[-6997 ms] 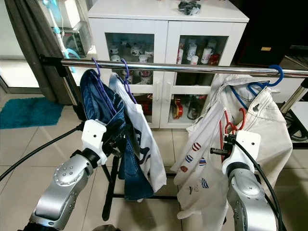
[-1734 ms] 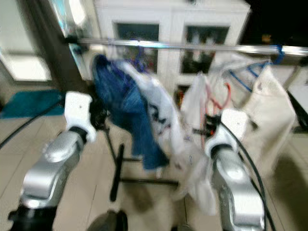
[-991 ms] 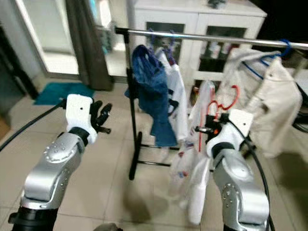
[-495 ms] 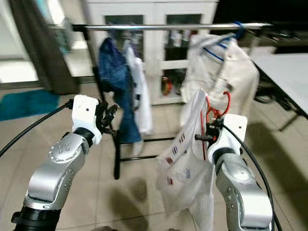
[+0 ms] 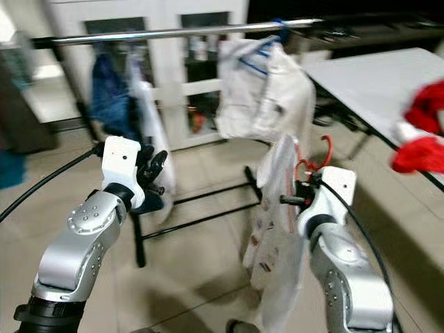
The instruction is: Hang hanger
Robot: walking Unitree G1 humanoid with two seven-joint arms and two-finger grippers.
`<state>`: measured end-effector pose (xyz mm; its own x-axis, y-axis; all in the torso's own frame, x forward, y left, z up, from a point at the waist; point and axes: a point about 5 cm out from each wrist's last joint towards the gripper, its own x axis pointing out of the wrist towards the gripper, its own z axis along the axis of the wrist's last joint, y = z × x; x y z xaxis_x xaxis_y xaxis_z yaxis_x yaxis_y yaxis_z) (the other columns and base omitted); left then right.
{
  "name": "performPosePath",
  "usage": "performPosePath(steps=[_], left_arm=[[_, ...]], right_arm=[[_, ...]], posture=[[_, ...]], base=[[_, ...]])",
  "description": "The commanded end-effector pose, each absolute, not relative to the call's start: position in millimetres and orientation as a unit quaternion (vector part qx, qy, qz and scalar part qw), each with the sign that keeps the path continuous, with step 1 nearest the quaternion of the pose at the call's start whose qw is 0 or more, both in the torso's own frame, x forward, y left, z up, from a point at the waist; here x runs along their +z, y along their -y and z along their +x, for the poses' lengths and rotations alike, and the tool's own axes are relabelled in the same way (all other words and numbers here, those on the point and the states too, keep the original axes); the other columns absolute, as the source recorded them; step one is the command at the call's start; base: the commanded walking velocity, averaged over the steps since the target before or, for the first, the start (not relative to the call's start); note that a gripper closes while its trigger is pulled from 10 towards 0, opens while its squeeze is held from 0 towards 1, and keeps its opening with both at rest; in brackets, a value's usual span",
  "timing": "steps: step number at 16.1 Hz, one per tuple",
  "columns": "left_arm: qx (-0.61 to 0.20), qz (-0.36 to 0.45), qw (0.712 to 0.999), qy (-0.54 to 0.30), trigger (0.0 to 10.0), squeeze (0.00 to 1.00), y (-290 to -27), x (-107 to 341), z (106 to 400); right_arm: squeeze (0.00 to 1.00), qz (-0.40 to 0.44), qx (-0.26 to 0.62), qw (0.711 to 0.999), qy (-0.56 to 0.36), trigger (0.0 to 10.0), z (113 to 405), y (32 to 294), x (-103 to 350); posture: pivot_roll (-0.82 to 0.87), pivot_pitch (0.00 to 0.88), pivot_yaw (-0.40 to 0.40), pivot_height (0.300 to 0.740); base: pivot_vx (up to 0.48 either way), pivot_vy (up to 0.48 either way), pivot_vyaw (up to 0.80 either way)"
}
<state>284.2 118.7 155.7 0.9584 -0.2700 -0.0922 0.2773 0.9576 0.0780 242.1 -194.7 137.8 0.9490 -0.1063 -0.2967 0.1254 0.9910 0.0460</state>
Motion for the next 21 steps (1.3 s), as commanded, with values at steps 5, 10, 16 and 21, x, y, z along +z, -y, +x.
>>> performPosePath(steps=[5,10,16,21], left_arm=[[-0.142,0.051,0.988,-0.038,10.0,0.0,-116,159,289],[-0.147,0.051,0.987,-0.039,10.0,0.0,-115,159,290],[-0.146,0.051,0.987,-0.037,10.0,0.0,-115,161,292],[-0.143,0.049,0.988,-0.036,10.0,0.0,-116,161,292]], right_arm=[[0.0,0.043,-0.158,0.983,-0.084,10.0,249,209,155],[0.0,0.089,-0.122,0.982,-0.114,10.0,250,196,148],[0.0,0.098,-0.135,0.979,-0.116,10.0,251,199,152],[0.0,0.11,-0.136,0.981,-0.089,10.0,255,199,159]], posture=[[0.05,0.007,-0.009,0.74],[0.06,0.012,-0.003,0.74],[0.06,0.018,-0.002,0.74],[0.06,0.019,-0.006,0.74]], base=[[0.0,0.0,-0.79],[0.0,0.0,-0.78],[0.0,0.0,-0.78],[0.0,0.0,-0.78]])
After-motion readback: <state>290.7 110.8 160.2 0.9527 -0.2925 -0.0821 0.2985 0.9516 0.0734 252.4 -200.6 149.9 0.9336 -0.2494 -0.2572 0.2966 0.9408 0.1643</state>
